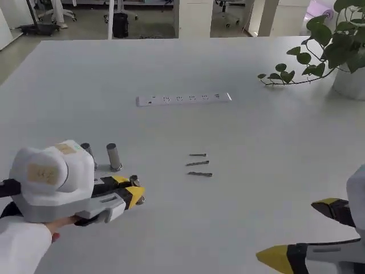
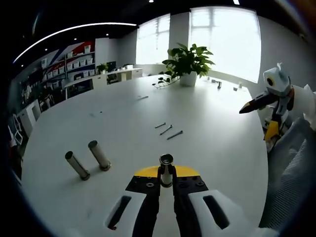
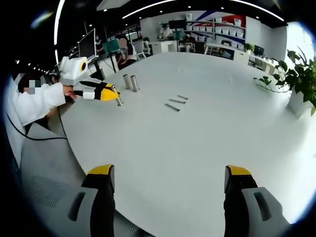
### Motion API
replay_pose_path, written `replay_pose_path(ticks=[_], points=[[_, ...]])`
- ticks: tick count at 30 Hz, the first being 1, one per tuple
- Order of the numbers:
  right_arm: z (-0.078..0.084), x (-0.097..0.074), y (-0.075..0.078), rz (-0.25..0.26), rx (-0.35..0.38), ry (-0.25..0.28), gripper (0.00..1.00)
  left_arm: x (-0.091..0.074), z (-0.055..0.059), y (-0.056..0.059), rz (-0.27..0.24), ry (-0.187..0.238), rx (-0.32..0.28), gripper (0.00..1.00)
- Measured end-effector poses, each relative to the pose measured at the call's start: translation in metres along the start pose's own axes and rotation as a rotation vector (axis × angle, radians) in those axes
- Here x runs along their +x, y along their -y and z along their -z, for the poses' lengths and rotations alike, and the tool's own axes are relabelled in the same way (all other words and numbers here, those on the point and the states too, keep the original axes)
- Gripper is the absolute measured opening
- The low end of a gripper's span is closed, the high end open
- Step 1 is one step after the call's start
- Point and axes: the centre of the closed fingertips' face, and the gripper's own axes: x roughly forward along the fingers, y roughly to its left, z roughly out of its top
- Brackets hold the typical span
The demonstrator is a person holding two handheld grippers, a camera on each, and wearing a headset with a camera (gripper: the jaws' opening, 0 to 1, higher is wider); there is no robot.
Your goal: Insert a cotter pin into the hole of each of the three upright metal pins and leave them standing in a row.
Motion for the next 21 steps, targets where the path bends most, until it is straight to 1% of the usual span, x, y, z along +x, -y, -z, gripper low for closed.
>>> replay_pose_path(ticks=[2, 4, 5, 8, 10, 13, 18, 19, 20, 21], points=[[0.0, 0.0, -0.001, -0.003, -0.003, -0.002, 0.9, 0.003, 0.003, 0.005, 0.008, -0.006, -0.001, 0.07], [0.001, 0.001, -0.001, -0.005, -0.005, -0.004, 0.9, 0.006, 0.005, 0.005, 0.009, 0.002, -0.046, 0.07], [0.001, 0.001, -0.001, -0.005, -0.005, -0.004, 0.9, 0.007, 0.007, 0.005, 0.008, 0.003, -0.047, 0.07], [0.001, 0.002, -0.005, -0.013, -0.009, -0.002, 0.9, 0.011, 0.013, 0.005, -0.005, -0.018, -0.038, 0.07], [0.001, 0.003, -0.008, -0.018, -0.011, -0.005, 0.9, 0.012, 0.016, 0.005, -0.015, -0.023, -0.04, 0.07], [0.002, 0.005, -0.012, -0.027, -0.015, -0.01, 0.9, 0.015, 0.018, 0.006, -0.028, -0.019, -0.025, 0.07], [0.005, 0.006, -0.015, -0.035, -0.017, -0.015, 0.89, 0.018, 0.023, 0.011, -0.026, -0.037, -0.006, 0.07], [0.005, 0.006, -0.015, -0.036, -0.017, -0.016, 0.89, 0.019, 0.024, 0.012, -0.024, -0.038, 0.001, 0.07], [0.005, 0.005, -0.016, -0.037, -0.016, -0.014, 0.89, 0.019, 0.023, 0.013, -0.025, -0.03, 0.007, 0.07], [0.005, 0.005, -0.016, -0.038, -0.015, -0.014, 0.89, 0.019, 0.024, 0.013, -0.024, -0.032, 0.001, 0.07]])
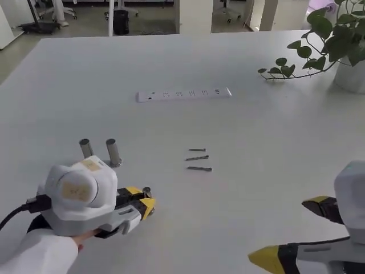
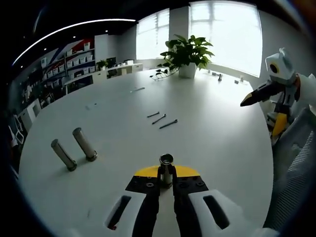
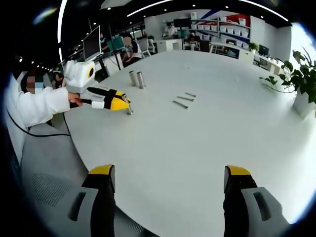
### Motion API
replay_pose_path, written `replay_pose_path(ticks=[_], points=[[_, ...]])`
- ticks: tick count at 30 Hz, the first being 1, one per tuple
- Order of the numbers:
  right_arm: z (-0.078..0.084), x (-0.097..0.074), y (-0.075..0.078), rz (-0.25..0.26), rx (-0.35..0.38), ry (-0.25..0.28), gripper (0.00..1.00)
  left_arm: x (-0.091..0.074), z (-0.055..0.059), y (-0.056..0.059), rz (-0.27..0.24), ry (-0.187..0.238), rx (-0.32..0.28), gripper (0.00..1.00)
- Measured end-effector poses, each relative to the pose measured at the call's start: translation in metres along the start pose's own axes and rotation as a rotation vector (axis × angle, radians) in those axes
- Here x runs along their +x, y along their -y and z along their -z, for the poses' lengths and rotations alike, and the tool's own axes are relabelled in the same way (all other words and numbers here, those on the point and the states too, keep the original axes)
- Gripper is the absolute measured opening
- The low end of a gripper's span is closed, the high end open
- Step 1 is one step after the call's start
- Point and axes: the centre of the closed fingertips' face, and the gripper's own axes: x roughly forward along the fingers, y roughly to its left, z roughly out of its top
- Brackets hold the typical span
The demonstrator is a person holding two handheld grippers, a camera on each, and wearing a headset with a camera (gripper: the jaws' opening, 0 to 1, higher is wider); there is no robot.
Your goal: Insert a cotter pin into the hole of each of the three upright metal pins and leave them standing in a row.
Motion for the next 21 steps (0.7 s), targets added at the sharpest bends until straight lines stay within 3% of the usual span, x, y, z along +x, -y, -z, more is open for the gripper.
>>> replay_pose_path(ticks=[7, 9, 12, 18, 21], points=[[0.002, 0.0, -0.001, -0.004, 0.001, 0.0, 0.89, -0.001, -0.001, 0.003, -0.003, 0.011, -0.001, 0.07], [0.003, 0.001, -0.002, -0.006, 0.001, 0.0, 0.89, -0.002, -0.005, 0.002, -0.006, 0.05, -0.066, 0.07], [0.002, 0.001, -0.003, -0.009, 0.0, 0.001, 0.89, -0.007, -0.014, 0.004, 0.007, 0.095, -0.064, 0.1], [-0.001, 0.003, -0.007, -0.02, -0.017, -0.003, 0.89, -0.022, -0.018, 0.007, 0.043, 0.097, -0.046, 0.41], [-0.001, 0.004, -0.009, -0.025, -0.025, -0.005, 0.89, -0.035, -0.014, 0.012, 0.09, 0.087, -0.051, 0.55]])
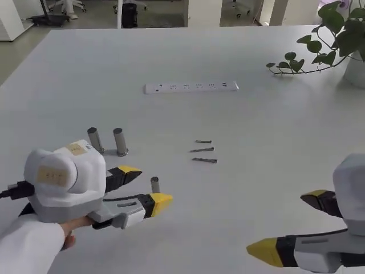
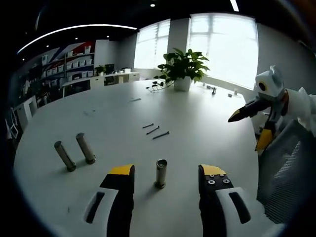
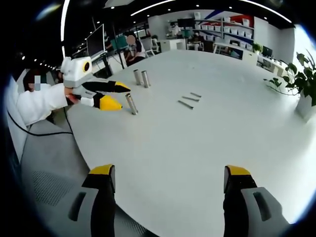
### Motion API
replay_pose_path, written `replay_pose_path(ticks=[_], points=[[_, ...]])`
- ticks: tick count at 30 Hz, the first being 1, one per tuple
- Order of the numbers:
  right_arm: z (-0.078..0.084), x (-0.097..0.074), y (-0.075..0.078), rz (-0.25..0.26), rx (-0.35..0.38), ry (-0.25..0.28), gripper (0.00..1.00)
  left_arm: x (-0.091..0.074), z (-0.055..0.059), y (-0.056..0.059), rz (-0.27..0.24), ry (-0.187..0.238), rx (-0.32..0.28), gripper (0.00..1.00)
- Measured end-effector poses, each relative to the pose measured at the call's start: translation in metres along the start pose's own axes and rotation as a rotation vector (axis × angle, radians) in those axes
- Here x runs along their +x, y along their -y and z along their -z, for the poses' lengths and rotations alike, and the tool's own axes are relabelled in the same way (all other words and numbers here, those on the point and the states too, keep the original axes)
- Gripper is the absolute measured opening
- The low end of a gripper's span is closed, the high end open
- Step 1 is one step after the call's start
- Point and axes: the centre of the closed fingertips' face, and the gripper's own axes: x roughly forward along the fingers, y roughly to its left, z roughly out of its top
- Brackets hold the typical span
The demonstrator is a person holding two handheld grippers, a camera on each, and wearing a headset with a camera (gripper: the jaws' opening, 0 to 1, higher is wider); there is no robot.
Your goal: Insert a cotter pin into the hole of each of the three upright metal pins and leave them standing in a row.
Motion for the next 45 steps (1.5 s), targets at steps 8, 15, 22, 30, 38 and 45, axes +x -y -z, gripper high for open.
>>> replay_pose_path(ticks=[8, 15, 22, 30, 38, 45], points=[[0.003, 0.003, -0.004, -0.008, -0.011, -0.018, 0.89, -0.037, 0.0, 0.003, 0.038, 0.015, 0.004, 0.8], [0.003, 0.004, -0.007, -0.016, -0.019, -0.027, 0.89, -0.054, 0.014, 0.013, 0.076, -0.028, -0.008, 0.99], [-0.002, 0.003, -0.005, -0.013, -0.042, -0.033, 0.89, -0.065, 0.012, 0.022, 0.078, -0.04, 0.004, 0.99], [-0.025, 0.004, 0.01, 0.006, -0.082, -0.028, 0.86, -0.065, 0.028, 0.033, 0.102, -0.082, -0.023, 0.99], [-0.058, 0.008, 0.037, 0.054, -0.182, -0.046, 0.71, -0.068, 0.011, 0.037, 0.088, -0.026, -0.04, 0.99], [-0.096, 0.017, 0.054, 0.045, -0.259, -0.043, 0.62, -0.072, 0.005, 0.034, 0.059, 0.011, -0.067, 0.99]])
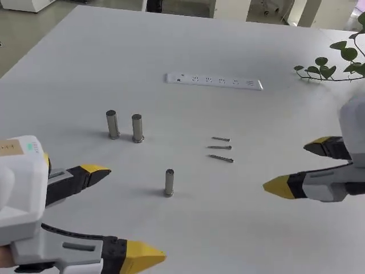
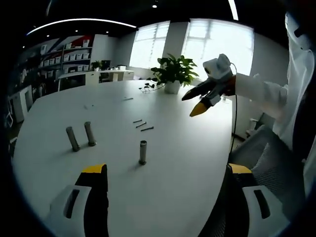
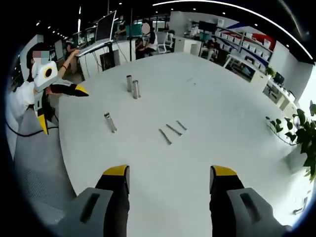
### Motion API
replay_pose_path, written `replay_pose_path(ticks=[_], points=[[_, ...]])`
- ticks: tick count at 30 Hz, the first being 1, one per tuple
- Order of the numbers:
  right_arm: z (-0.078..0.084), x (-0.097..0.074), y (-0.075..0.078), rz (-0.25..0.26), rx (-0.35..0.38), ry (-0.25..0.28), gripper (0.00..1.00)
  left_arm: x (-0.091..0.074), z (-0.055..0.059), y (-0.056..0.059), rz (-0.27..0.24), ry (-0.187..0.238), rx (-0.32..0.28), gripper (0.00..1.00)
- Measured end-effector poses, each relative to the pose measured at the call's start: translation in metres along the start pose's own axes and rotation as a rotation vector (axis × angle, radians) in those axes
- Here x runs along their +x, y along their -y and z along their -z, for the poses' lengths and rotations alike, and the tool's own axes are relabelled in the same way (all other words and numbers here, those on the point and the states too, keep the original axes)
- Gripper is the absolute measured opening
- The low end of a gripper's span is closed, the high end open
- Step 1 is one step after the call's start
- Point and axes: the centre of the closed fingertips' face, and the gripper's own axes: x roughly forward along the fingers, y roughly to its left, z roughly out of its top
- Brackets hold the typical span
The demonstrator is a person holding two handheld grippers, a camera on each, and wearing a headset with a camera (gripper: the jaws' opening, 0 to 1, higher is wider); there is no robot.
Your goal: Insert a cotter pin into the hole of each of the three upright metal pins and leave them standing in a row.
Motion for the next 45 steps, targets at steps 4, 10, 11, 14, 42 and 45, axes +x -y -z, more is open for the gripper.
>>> replay_pose_path(ticks=[4, 10, 11, 14, 42, 45], points=[[-0.02, 0.01, 0.014, 0.006, -0.054, 0.022, 0.52, -0.006, -0.006, 0.0, -0.016, 0.038, -0.044, 0.99], [-0.033, 0.03, 0.028, -0.003, -0.177, -0.018, 0.41, -0.013, -0.01, -0.003, -0.054, 0.058, -0.047, 0.99], [-0.035, 0.036, 0.031, -0.014, -0.207, -0.029, 0.4, -0.013, -0.009, -0.004, -0.059, 0.061, -0.049, 0.99], [-0.042, 0.049, 0.032, -0.049, -0.261, -0.037, 0.36, -0.015, -0.006, -0.005, -0.07, 0.062, -0.06, 0.99], [-0.036, 0.155, 0.038, -0.279, -0.219, -0.169, 0.07, -0.011, -0.003, -0.021, -0.16, 0.095, -0.156, 0.96], [-0.038, 0.164, 0.045, -0.268, -0.27, -0.18, 0.07, -0.009, 0.0, -0.021, -0.162, 0.084, -0.154, 0.96]])
